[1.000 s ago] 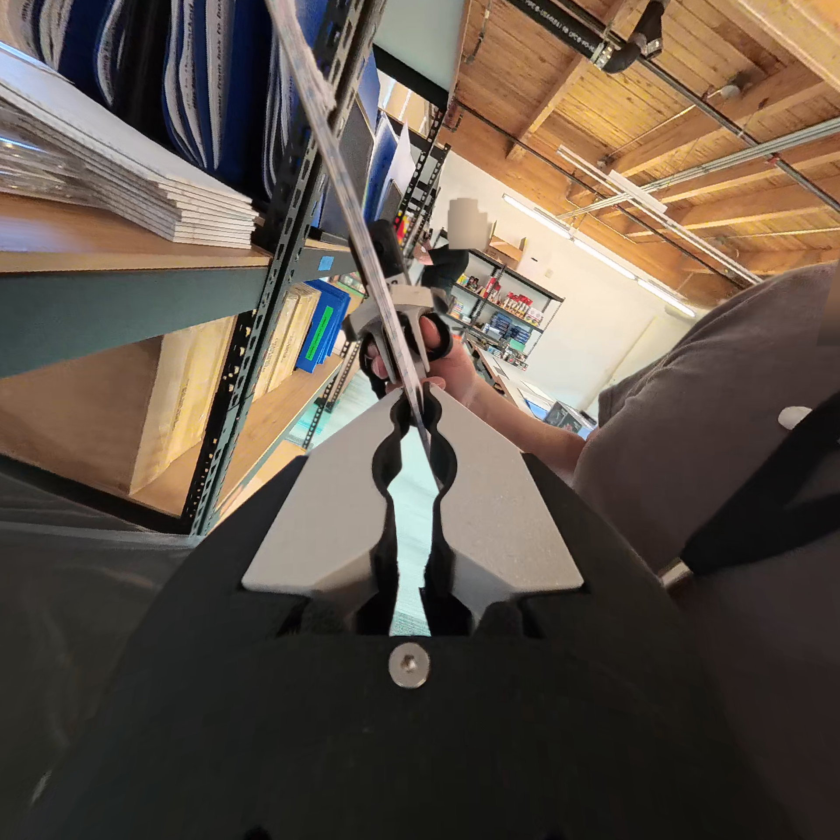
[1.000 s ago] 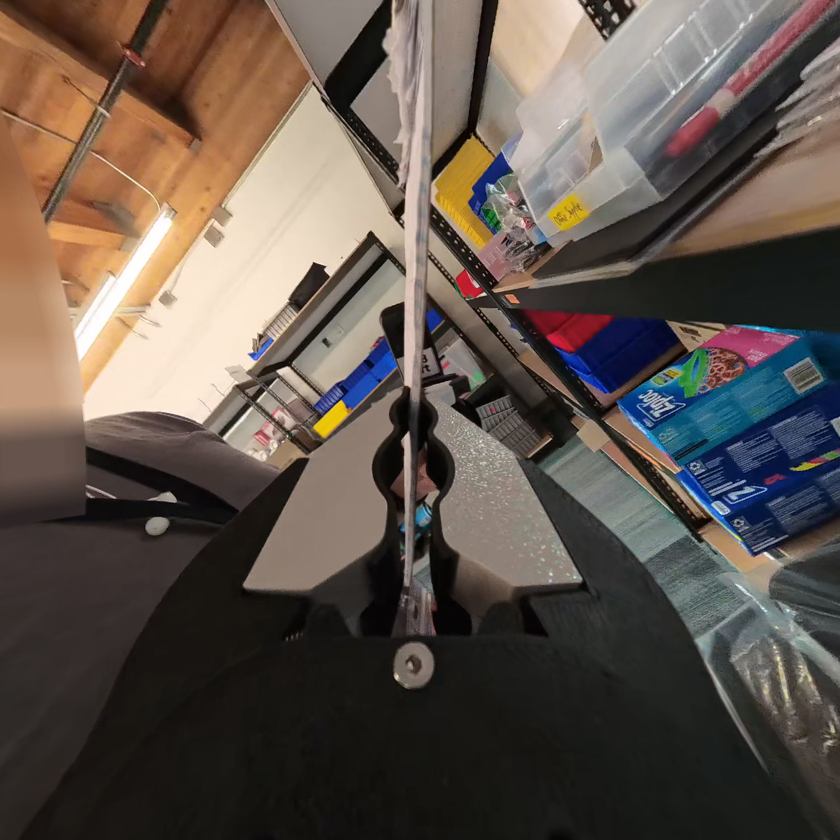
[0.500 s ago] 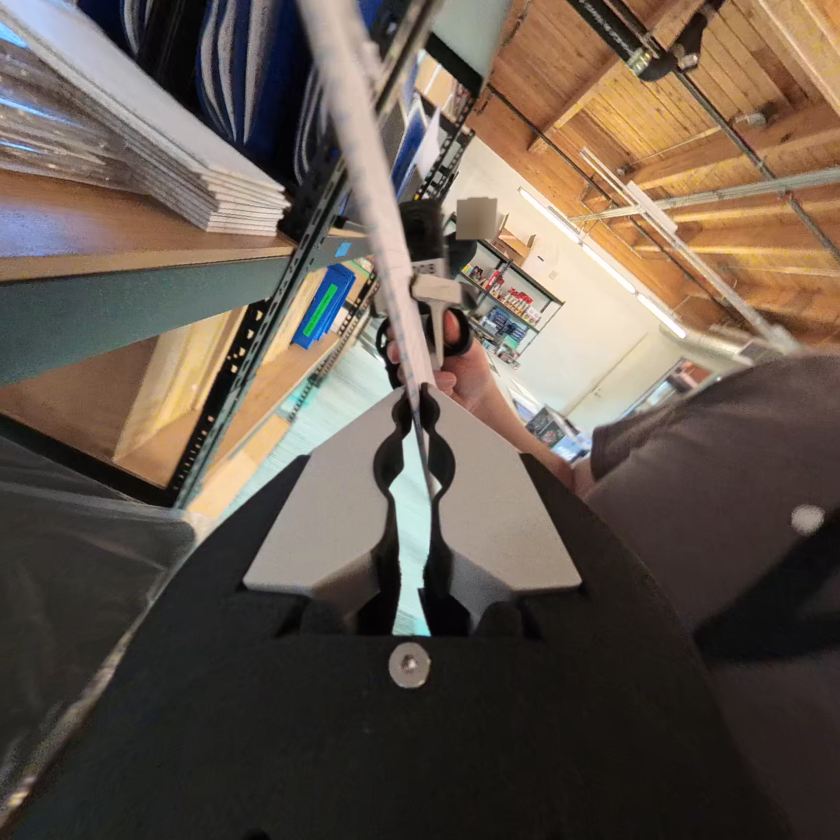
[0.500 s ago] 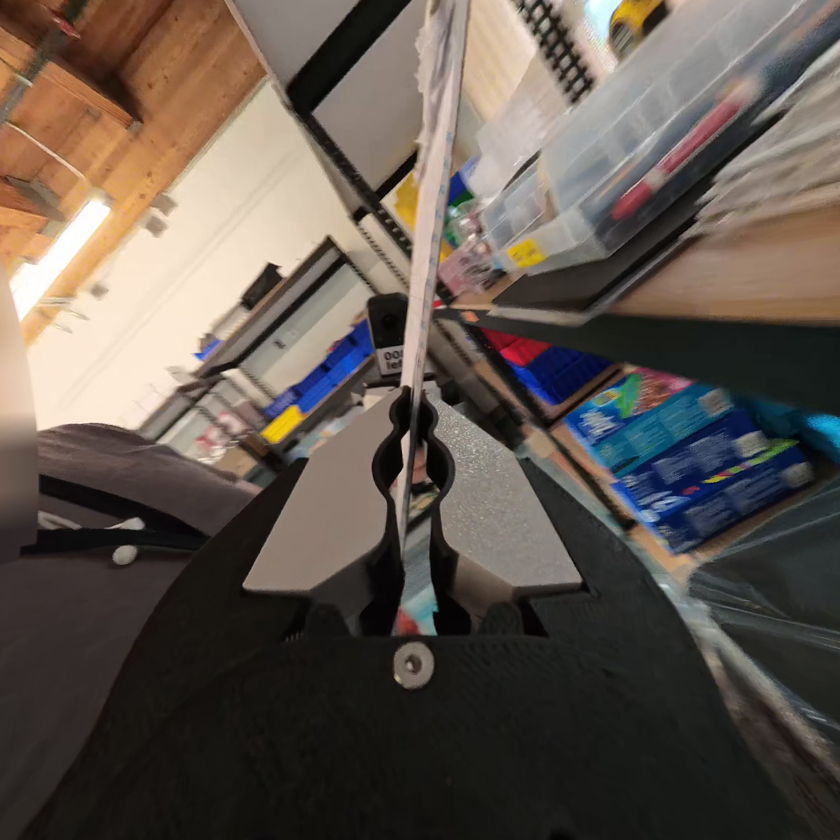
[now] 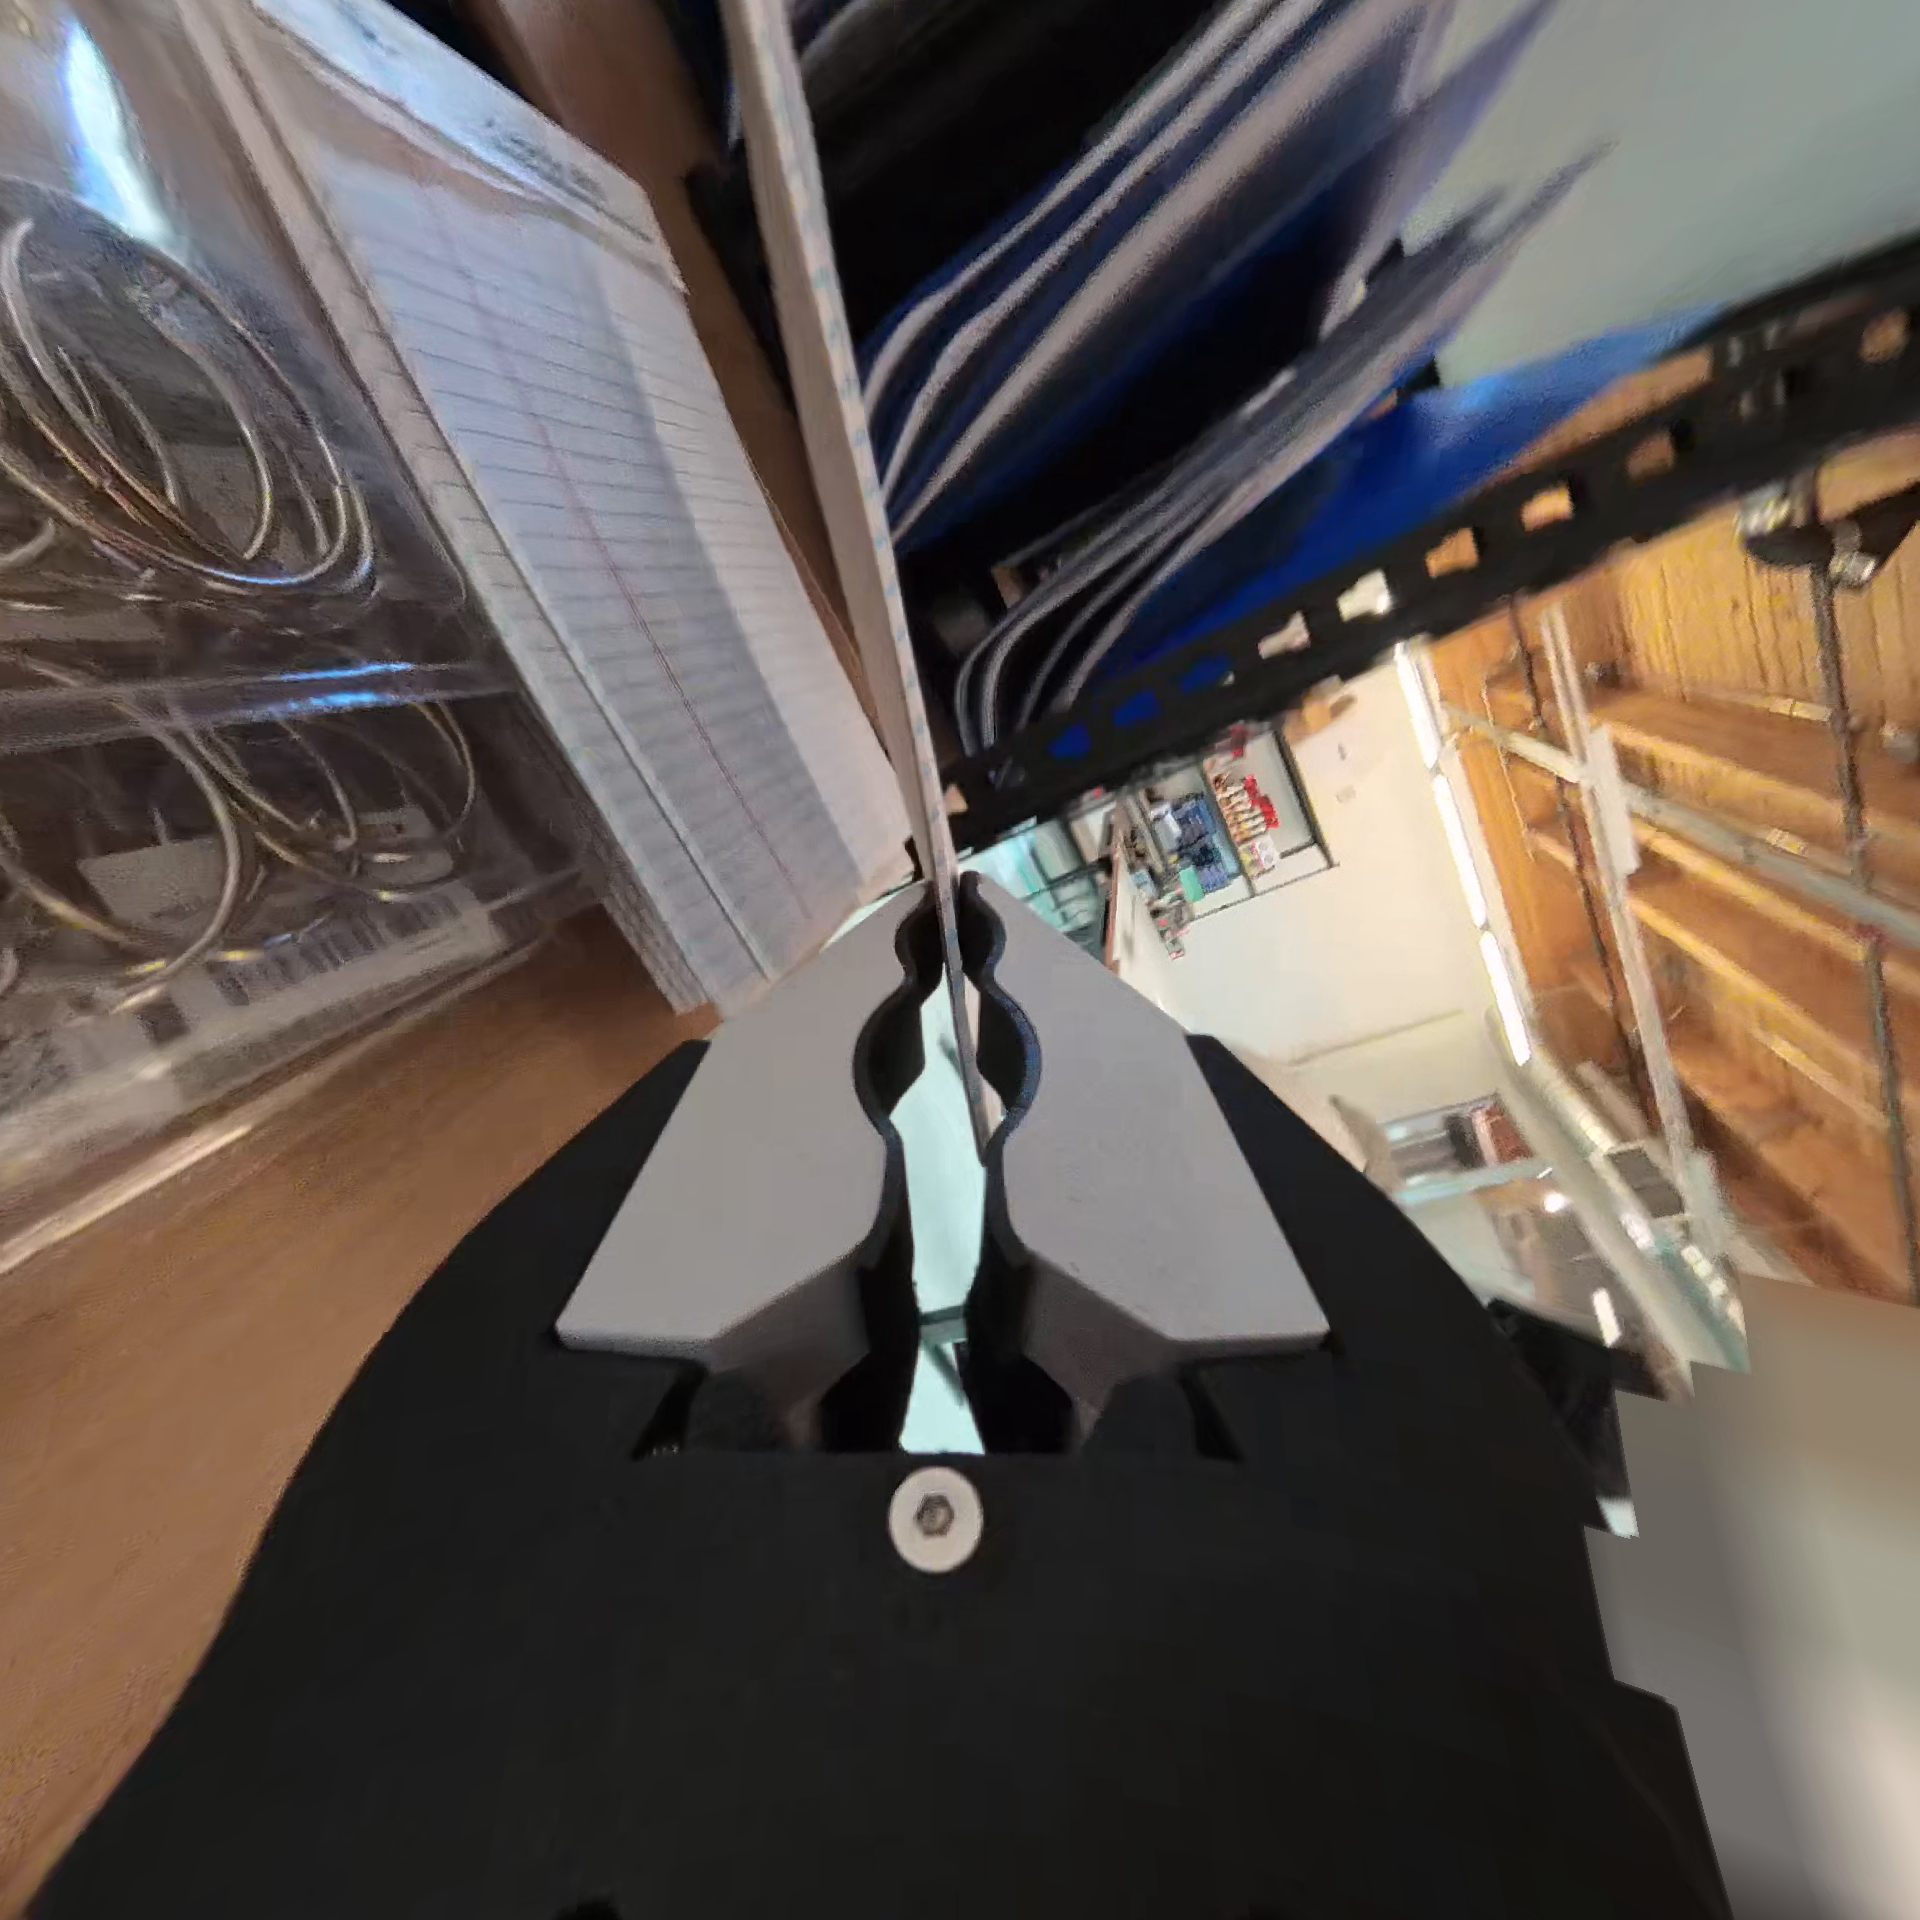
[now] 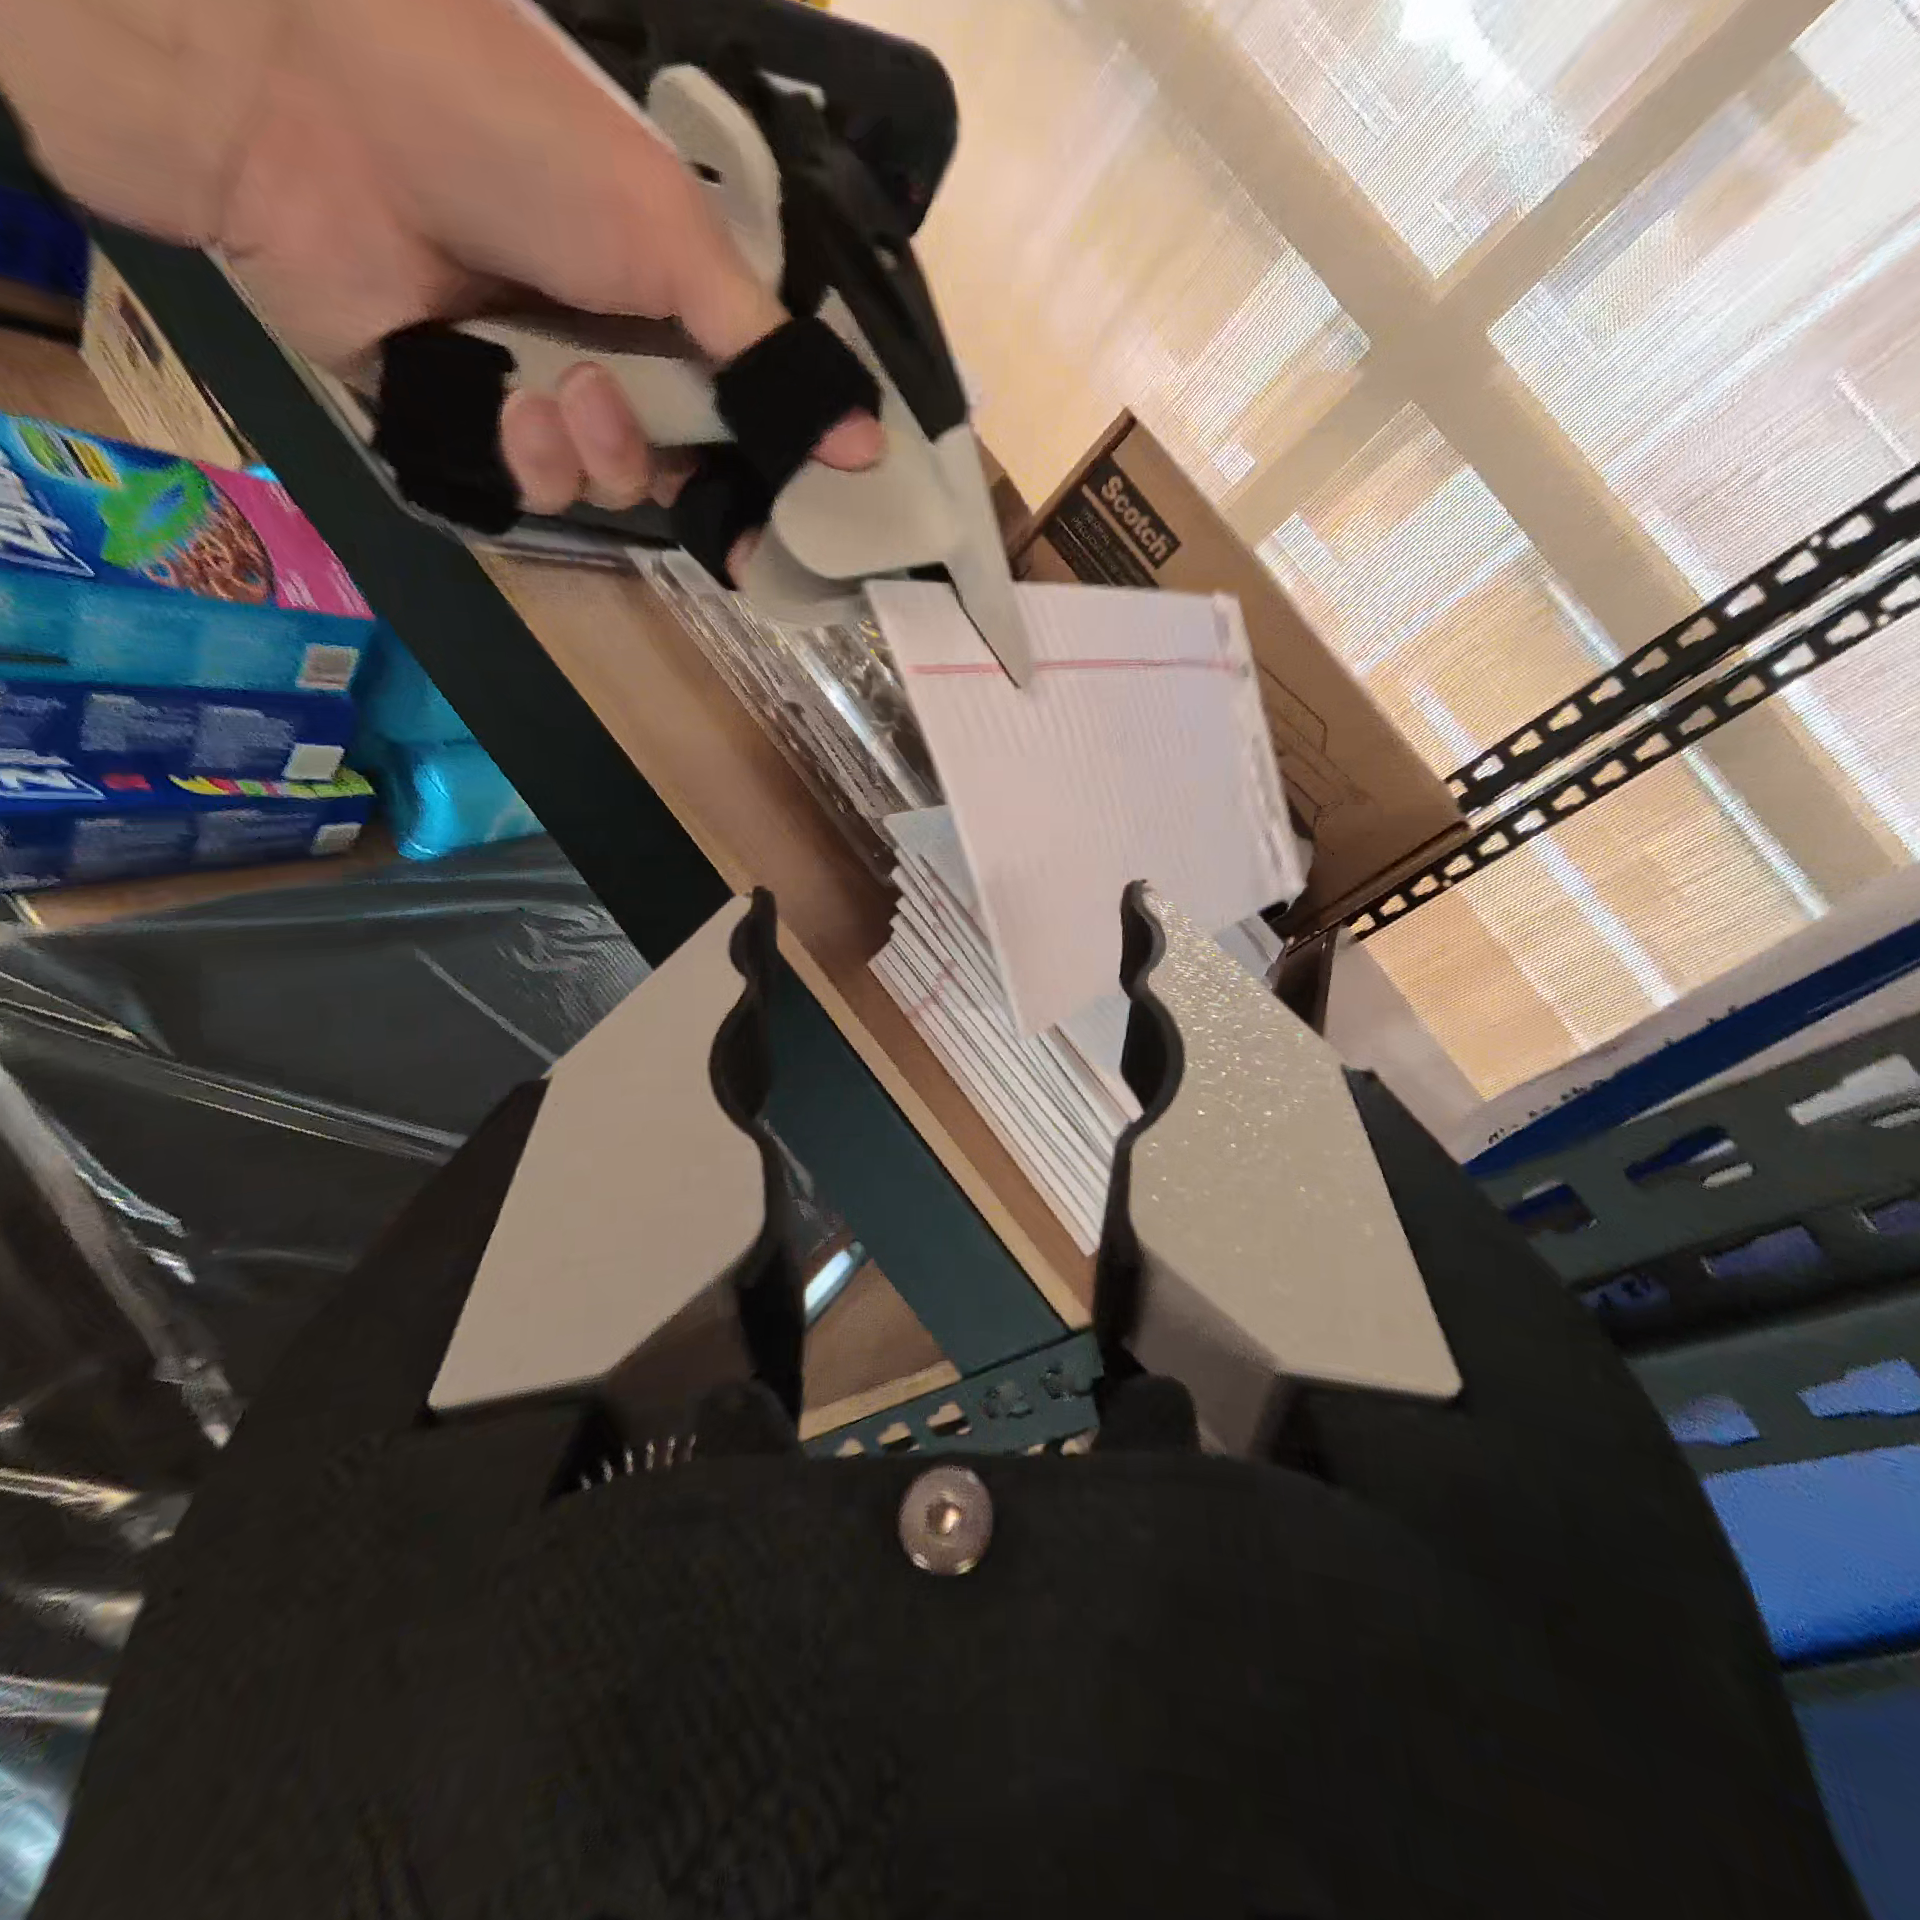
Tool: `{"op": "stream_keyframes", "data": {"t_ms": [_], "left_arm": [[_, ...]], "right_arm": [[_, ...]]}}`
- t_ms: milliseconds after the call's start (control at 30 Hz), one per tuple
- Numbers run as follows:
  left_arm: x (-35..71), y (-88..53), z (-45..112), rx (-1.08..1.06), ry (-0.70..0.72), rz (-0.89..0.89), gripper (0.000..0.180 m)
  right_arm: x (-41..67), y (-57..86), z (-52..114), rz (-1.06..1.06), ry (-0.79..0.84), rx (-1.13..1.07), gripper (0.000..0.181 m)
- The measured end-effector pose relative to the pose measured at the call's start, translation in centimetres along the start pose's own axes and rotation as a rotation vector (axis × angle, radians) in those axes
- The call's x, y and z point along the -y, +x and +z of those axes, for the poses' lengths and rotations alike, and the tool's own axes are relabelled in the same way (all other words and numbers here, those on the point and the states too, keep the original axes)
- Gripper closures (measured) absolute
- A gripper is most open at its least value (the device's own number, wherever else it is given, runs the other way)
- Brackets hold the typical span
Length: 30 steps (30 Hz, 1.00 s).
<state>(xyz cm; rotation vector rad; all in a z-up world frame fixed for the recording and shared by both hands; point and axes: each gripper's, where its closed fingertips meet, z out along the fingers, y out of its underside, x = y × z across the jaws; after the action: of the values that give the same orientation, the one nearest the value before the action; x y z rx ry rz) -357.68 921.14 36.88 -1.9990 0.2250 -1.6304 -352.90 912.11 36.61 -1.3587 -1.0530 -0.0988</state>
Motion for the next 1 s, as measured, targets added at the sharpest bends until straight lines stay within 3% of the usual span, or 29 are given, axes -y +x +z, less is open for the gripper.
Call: {"op": "stream_keyframes", "data": {"t_ms": [100,233,433,567,600,667,733,1000], "left_arm": [[1.2,-0.6,2.0,0.002,0.017,-0.107,0.179],[2.0,-1.5,3.7,0.026,0.032,-0.189,0.179],[2.6,-1.1,4.3,0.002,0.056,-0.291,0.179],[1.9,-2.0,4.7,0.038,0.006,-0.342,0.177],[1.4,-2.4,4.6,0.082,-0.029,-0.327,0.172],[0.8,-2.9,3.9,0.169,-0.084,-0.23,0.14],[1.3,-2.6,2.6,0.219,-0.067,-0.125,0.126],[-4.2,4.0,-4.4,0.068,-0.093,0.156,0.134]], "right_arm": [[-0.3,0.8,1.8,-0.04,-0.025,-0.006,0.117],[0.1,3.0,4.2,-0.144,-0.069,-0.067,0.134],[-1.2,4.1,7.3,-0.352,-0.201,-0.081,0.139],[-3.0,4.0,8.9,-0.389,-0.253,-0.036,0.177],[-3.4,4.0,9.1,-0.386,-0.263,-0.029,0.178],[-4.3,3.9,9.2,-0.374,-0.308,-0.006,0.178],[-4.9,3.5,9.2,-0.396,-0.329,0.023,0.177],[-5.7,2.6,9.4,-0.409,-0.367,0.112,0.161]]}}
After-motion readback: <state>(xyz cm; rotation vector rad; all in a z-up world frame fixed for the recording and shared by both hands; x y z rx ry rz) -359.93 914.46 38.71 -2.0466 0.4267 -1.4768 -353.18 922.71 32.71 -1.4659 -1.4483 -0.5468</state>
